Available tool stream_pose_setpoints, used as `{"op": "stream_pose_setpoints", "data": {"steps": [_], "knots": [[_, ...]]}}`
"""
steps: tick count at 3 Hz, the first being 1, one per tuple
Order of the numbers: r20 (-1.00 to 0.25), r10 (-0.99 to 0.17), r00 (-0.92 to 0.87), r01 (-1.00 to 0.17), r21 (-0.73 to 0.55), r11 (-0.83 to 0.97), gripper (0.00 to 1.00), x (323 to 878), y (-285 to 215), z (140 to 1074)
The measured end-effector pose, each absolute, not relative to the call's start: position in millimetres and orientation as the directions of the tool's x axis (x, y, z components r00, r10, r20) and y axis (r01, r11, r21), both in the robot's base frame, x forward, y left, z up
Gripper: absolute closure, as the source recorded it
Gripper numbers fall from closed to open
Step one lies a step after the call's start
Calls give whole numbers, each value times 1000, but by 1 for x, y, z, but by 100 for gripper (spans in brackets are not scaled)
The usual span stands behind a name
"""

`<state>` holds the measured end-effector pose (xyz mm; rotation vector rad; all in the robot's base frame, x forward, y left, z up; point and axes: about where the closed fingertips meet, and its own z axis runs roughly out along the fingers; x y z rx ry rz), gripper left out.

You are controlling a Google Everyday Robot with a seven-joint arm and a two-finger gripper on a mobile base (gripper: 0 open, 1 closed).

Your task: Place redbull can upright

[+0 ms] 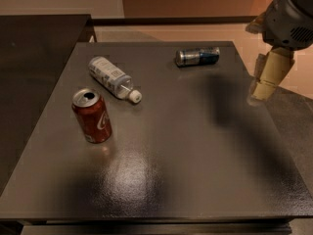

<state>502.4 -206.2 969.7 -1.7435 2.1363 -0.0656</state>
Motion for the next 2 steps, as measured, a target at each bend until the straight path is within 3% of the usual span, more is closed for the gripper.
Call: {"op": "stream_pose_setpoints", "data": {"steps": [2], "knots": [[-260,-963,-76,-950,-275,149,0,584,-185,951]]}}
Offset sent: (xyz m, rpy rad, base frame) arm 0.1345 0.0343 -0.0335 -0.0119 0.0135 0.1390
